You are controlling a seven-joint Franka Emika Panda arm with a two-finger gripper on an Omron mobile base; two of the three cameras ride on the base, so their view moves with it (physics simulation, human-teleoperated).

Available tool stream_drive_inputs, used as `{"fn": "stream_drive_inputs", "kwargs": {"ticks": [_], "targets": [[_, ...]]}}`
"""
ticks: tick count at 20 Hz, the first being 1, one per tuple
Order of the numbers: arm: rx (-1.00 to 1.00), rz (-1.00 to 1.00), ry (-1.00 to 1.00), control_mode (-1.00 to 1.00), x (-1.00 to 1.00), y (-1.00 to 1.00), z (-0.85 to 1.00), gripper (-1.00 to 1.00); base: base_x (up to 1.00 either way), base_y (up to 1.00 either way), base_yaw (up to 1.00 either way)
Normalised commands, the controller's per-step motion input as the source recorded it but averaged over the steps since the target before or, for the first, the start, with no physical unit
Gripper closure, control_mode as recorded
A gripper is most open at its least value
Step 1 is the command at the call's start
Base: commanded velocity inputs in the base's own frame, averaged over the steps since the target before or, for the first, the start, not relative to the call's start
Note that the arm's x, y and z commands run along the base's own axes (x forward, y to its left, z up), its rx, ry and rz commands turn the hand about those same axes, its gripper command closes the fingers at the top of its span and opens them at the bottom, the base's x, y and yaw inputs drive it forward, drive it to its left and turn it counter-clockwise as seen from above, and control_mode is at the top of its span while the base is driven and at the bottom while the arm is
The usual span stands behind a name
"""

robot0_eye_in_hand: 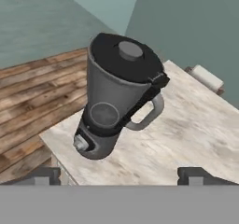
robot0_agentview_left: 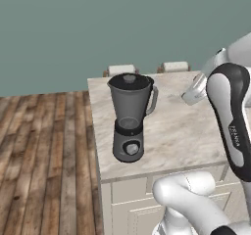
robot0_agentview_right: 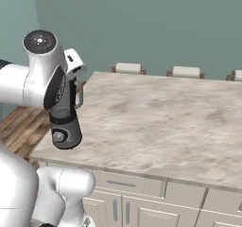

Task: Close the lid blender by securely placing the lid on top.

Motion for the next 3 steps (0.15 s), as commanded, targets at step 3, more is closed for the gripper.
{"fn": "stream_drive_inputs", "kwargs": {"ticks": [3], "targets": [[0.04,0.0,-0.1,-1.0,-0.37,-0.56,-0.1,-1.0,0.0,0.0,0.0]]}}
